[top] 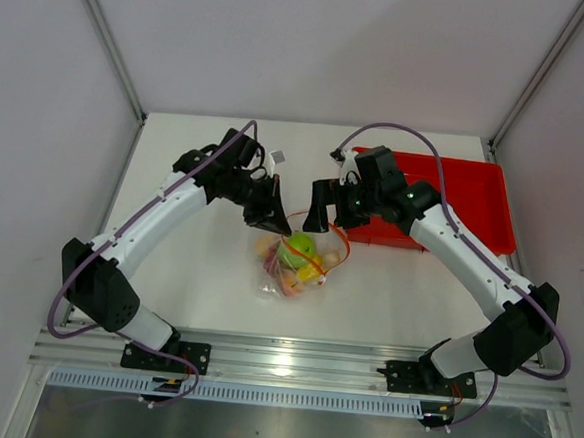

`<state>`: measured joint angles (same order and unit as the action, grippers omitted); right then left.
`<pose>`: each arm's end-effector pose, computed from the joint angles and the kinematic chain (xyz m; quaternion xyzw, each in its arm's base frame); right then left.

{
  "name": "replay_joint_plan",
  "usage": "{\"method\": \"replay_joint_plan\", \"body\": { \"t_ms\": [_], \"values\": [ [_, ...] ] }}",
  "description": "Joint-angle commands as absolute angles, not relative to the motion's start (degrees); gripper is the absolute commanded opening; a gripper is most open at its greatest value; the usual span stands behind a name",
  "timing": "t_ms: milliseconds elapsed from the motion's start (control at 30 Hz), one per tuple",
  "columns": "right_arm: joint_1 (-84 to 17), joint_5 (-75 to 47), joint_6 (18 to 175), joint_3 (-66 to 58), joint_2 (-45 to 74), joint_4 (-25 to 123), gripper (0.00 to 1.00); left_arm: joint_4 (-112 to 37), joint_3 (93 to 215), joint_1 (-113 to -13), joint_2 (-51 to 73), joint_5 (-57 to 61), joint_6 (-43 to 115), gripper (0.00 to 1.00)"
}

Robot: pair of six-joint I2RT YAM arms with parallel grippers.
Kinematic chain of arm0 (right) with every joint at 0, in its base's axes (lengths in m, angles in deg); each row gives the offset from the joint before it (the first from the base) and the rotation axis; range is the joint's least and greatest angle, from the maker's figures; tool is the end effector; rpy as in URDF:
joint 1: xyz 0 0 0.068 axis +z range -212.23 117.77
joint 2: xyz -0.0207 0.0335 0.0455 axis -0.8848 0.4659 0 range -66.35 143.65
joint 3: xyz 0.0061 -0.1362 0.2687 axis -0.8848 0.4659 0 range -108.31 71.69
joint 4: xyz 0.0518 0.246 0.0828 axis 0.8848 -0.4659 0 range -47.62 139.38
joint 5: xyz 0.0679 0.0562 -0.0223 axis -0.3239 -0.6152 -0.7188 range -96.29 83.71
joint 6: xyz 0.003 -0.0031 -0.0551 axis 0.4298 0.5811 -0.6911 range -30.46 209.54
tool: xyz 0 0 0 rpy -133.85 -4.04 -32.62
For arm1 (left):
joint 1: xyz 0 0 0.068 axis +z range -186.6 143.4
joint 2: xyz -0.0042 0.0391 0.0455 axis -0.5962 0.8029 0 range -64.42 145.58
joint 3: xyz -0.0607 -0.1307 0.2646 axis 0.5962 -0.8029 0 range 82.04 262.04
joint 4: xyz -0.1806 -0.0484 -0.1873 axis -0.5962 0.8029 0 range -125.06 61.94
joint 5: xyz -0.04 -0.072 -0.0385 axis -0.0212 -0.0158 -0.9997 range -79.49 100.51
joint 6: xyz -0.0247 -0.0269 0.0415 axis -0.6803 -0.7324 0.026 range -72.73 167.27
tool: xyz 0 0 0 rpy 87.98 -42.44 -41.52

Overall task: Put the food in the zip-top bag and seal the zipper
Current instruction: Place the fake vegetable in the zipper food storage bag.

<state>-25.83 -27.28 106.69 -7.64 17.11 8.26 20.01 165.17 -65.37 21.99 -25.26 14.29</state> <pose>0.2460 0.1980 0.3694 -0.2204 0.8849 0.3189 0.2582 0.2592 -0.1674 0.3631 0.0502 0.9180 -0.3868 0.0711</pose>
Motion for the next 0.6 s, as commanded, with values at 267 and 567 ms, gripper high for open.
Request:
{"method": "replay_joint_plan", "body": {
  "t_ms": [267,567],
  "values": [
    [-30.76,-9.55,111.43,-13.74,17.41,10.36,0.99,15.04,156.83,-64.99,13.63,-27.81,14.22,0.01],
    [-41.92,6.10,117.22,-20.15,22.49,9.05,0.99,17.06,153.76,-64.99,8.62,-24.21,16.15,0.01]
  ]
}}
